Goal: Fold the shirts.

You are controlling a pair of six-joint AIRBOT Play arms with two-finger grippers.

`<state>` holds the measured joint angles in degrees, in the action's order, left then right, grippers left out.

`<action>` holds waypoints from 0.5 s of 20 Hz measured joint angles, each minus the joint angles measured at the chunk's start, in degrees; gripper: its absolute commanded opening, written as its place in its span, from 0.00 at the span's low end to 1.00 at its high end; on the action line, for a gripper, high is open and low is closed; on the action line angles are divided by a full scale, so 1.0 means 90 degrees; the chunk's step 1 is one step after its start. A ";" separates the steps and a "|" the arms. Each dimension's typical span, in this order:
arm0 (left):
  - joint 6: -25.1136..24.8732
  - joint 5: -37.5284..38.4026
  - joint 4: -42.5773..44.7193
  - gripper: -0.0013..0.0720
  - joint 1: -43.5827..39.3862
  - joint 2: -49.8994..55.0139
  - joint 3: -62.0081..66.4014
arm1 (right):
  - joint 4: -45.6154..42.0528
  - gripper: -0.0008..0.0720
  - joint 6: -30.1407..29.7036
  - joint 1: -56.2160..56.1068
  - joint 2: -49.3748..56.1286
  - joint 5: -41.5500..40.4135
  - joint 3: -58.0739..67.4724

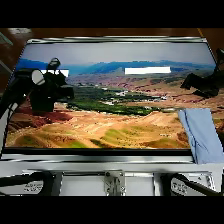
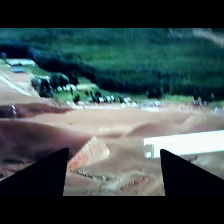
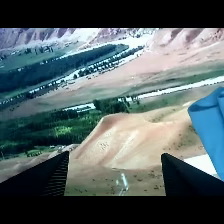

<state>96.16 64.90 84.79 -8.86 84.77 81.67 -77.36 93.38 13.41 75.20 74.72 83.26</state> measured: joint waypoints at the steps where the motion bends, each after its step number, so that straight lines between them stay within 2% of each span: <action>1: 0.0107 -0.0036 0.0012 0.95 0.0335 0.0306 0.0449 | 0.0027 0.96 -0.0007 -0.0002 0.0000 -0.0034 0.0000; 6: 0.0559 0.0238 0.0092 0.95 0.1741 0.1970 0.2681 | 0.0095 0.96 -0.0117 -0.0007 0.0000 0.0032 0.0000; 10: 0.0687 0.0352 0.0104 0.94 0.2237 0.2953 0.3531 | 0.0233 0.95 -0.0231 -0.0005 0.0010 0.0194 0.0000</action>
<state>102.35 68.07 85.73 11.27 111.35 113.45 -75.26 91.31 13.37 75.29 76.47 83.26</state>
